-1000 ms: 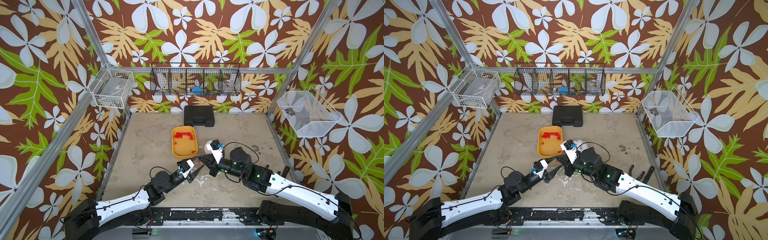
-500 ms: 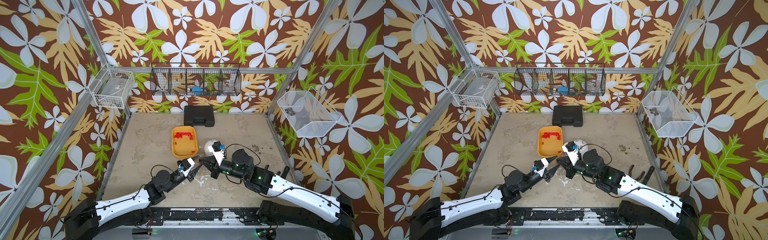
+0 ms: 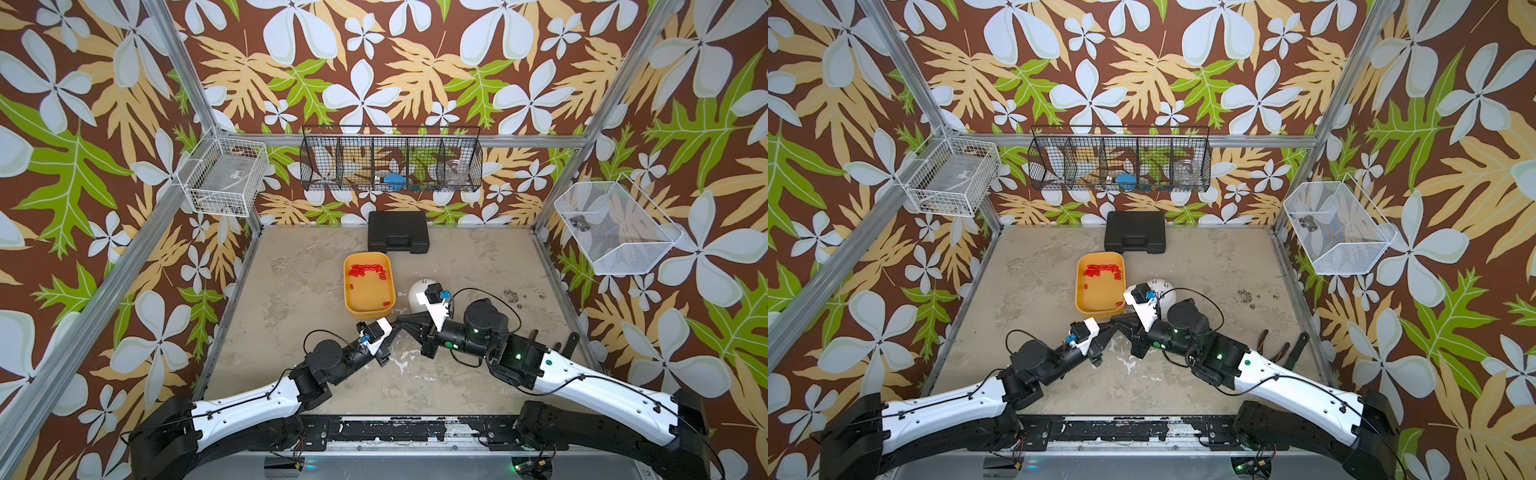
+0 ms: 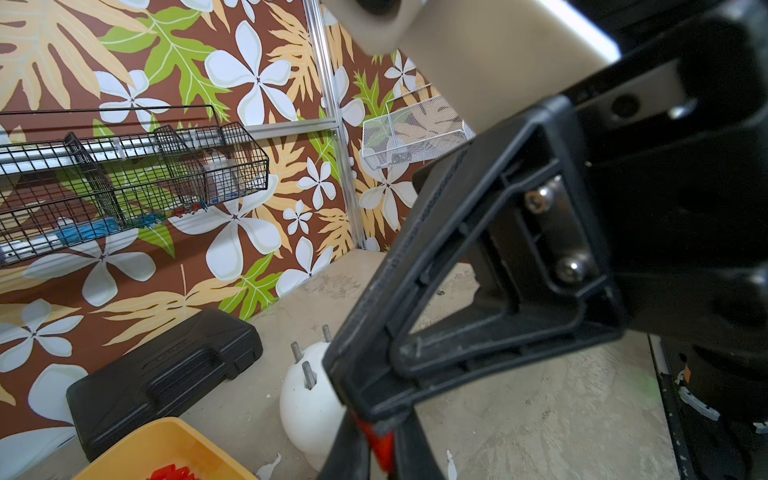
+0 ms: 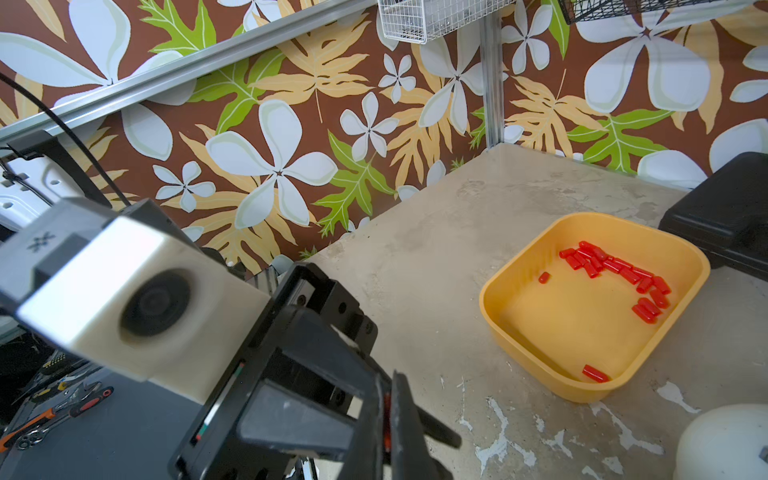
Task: Cover the protruding screws with screw protection sleeves
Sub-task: Pick up the screw protection sleeve from the center of the board.
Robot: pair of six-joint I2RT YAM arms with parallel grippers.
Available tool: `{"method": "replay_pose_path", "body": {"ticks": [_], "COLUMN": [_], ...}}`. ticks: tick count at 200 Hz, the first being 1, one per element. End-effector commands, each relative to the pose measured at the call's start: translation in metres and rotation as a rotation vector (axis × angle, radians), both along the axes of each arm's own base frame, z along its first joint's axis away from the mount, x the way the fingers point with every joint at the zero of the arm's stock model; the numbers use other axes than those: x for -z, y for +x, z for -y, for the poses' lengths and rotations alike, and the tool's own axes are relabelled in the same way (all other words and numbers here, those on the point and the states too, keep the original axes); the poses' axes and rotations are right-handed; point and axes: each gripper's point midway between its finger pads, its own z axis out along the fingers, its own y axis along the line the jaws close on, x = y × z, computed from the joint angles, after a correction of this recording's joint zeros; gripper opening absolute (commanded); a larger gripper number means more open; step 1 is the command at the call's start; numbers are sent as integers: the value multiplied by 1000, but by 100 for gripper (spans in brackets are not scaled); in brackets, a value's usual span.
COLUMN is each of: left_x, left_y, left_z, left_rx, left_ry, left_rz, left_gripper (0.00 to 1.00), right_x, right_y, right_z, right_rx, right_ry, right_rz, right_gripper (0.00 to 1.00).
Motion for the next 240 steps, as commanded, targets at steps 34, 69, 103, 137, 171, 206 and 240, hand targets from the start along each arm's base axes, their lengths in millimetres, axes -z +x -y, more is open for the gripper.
{"method": "replay_pose_path", "body": {"ticks": [34, 69, 103, 137, 171, 206, 240], "left_x": [-9, -9, -10, -8, -8, -9, -9], "left_y": [11, 12, 8, 7, 6, 3, 2], "left_z": [-7, -9, -10, -10, -8, -7, -6], "left_rx": [-72, -80, -67, -60, -46, -33, -23], "left_ry": [-37, -42, -58, -56, -56, -57, -58], "left_rz": [-7, -7, -1, -5, -4, -5, -6], "left_gripper": [0, 0, 0, 0, 0, 0, 0], "right_x": [6, 4, -1, -20, -33, -33, -23], "right_y": [-12, -14, -14, -13, -10, -9, -13], "right_z": [-2, -1, 2, 9, 12, 10, 0], "right_rx": [-62, -72, -63, -34, -50, -102, -166], "right_ry": [-12, -12, -2, 31, 71, 84, 52], "right_rz": [-10, -1, 13, 45, 21, 2, -4], "right_gripper": [0, 0, 19, 54, 56, 54, 46]}}
